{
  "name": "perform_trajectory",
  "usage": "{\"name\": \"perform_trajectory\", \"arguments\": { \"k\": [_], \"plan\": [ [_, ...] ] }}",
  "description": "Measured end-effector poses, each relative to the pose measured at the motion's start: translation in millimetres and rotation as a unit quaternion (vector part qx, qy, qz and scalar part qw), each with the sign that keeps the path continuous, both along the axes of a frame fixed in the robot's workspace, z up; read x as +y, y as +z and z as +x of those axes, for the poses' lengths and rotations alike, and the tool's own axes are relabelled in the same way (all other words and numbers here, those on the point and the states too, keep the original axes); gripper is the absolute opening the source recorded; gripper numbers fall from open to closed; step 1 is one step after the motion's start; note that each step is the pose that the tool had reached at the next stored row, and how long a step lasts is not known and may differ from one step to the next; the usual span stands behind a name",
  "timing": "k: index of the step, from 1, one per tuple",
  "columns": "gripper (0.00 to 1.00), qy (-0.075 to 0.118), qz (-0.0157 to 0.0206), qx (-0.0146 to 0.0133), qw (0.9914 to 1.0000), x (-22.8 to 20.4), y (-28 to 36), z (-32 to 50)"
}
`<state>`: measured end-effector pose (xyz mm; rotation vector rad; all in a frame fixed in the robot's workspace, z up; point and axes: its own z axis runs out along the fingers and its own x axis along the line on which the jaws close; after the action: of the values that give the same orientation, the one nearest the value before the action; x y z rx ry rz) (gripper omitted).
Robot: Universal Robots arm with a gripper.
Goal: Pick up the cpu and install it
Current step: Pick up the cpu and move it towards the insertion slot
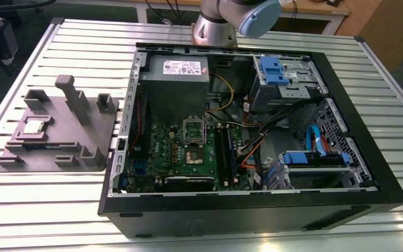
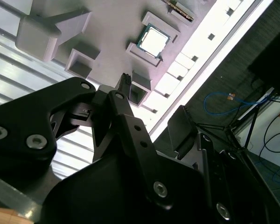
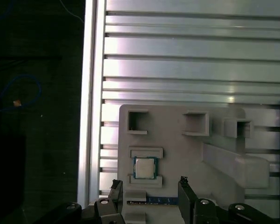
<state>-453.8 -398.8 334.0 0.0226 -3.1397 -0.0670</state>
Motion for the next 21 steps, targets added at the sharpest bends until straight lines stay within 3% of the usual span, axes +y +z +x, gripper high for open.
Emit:
{"name": "perform_trajectory", "arguments": {
  "k": [21],
  "plan": [
    [0.59,0.0,0.0,0.0001,1.0,-1.1,-9.0,0.0]
  ]
}}
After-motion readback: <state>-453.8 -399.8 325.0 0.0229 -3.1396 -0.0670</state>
